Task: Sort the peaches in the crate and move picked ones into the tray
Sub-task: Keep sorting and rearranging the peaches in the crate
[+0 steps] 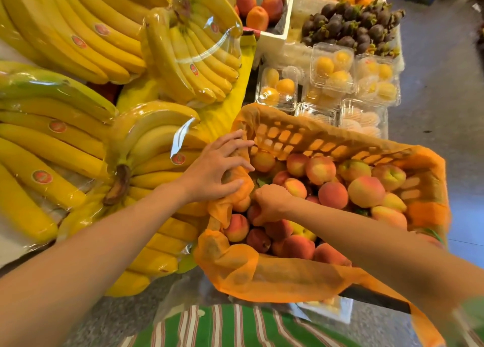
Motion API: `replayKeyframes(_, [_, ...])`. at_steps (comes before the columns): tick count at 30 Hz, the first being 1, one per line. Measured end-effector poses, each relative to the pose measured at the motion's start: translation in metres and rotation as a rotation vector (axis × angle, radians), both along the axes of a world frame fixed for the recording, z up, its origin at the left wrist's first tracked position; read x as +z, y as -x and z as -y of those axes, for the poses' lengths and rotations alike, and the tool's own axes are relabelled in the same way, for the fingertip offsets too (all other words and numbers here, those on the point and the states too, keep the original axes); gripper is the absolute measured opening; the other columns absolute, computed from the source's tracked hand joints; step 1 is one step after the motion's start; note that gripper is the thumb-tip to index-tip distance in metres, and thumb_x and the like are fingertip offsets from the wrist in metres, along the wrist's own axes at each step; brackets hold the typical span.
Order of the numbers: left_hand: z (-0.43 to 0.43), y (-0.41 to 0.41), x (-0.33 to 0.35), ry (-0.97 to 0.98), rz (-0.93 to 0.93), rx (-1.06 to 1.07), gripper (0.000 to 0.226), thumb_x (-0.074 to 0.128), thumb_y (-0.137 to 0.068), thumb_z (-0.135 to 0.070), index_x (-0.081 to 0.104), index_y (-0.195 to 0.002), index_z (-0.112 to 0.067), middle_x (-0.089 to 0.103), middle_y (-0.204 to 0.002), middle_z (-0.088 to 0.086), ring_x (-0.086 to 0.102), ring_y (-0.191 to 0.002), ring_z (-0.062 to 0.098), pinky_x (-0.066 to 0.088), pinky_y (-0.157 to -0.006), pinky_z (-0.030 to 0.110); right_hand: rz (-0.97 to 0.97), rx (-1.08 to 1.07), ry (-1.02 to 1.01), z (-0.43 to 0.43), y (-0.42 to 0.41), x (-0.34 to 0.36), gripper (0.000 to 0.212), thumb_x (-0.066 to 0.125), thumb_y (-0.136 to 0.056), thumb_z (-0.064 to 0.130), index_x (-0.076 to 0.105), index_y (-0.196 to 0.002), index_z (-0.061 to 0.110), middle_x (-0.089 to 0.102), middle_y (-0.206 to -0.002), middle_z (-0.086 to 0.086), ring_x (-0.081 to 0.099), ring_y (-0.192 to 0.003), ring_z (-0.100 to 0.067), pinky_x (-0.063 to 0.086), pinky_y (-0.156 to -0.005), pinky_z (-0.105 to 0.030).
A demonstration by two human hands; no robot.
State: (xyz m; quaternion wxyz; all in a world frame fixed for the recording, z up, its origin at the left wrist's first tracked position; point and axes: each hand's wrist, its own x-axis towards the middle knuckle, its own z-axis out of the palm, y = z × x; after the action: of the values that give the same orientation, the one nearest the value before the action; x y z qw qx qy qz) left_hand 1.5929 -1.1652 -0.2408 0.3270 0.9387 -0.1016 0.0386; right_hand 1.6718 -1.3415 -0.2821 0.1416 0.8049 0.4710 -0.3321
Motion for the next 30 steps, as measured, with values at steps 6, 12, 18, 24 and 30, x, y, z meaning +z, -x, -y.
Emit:
replayKeyframes(6, [-0.001, -0.001, 0.001, -0.002, 0.003, -0.002, 0.033, 0.056, -0.080, -0.042, 0.070, -0.106, -0.027, 0.042, -0.147, -0.004, 0.016, -0.146, 0.016, 0.026, -0.112, 0.049, 0.010, -0.027, -0.131, 0.012, -0.013, 0.012, 0.052, 0.074, -0.070, 0.052, 0.054, -0.097, 0.012, 0.063, -0.095, -0.007, 0.057, -0.079, -0.024, 0.043, -0.061, -0.034])
replayKeyframes(12, [0.001, -0.002, 0.004, -0.028, 0.002, 0.014, 0.033, 0.053, -0.079, -0.044, 0.071, -0.102, -0.028, 0.046, -0.143, -0.005, 0.019, -0.145, 0.016, 0.030, -0.109, 0.051, -0.080, -0.108, -0.278, 0.020, -0.020, 0.023, 0.062, 0.069, -0.077, 0.052, 0.051, -0.122, 0.014, 0.061, -0.116, -0.006, 0.059, -0.103, -0.027, 0.047, -0.075, -0.036])
replayKeyframes(18, [0.000, -0.003, 0.005, -0.037, -0.011, 0.019, 0.032, 0.053, -0.078, -0.045, 0.071, -0.101, -0.029, 0.047, -0.141, -0.005, 0.020, -0.144, 0.015, 0.029, -0.110, 0.051, -0.235, -0.274, -0.338, 0.034, -0.027, 0.032, 0.060, 0.070, -0.080, 0.047, 0.050, -0.127, 0.015, 0.059, -0.122, -0.006, 0.056, -0.107, -0.023, 0.049, -0.083, -0.035])
replayKeyframes(24, [0.003, -0.005, 0.009, -0.064, -0.007, 0.060, 0.032, 0.053, -0.078, -0.046, 0.070, -0.102, -0.033, 0.052, -0.136, -0.007, 0.024, -0.141, 0.014, 0.026, -0.108, 0.046, -0.426, -0.524, -0.436, 0.046, -0.034, 0.053, 0.056, 0.069, -0.085, 0.042, 0.048, -0.132, 0.019, 0.054, -0.123, 0.002, 0.054, -0.112, -0.015, 0.044, -0.084, -0.021])
replayKeyframes(30, [0.014, -0.007, 0.017, -0.210, 0.013, 0.042, 0.060, 0.050, -0.071, -0.067, 0.057, -0.123, -0.039, 0.052, -0.135, -0.013, 0.020, -0.142, 0.017, 0.008, -0.109, 0.044, -0.684, -0.748, -0.542, 0.063, -0.040, 0.080, 0.048, 0.069, -0.086, 0.036, 0.053, -0.129, 0.023, 0.058, -0.121, 0.010, 0.058, -0.111, -0.006, 0.048, -0.091, -0.023])
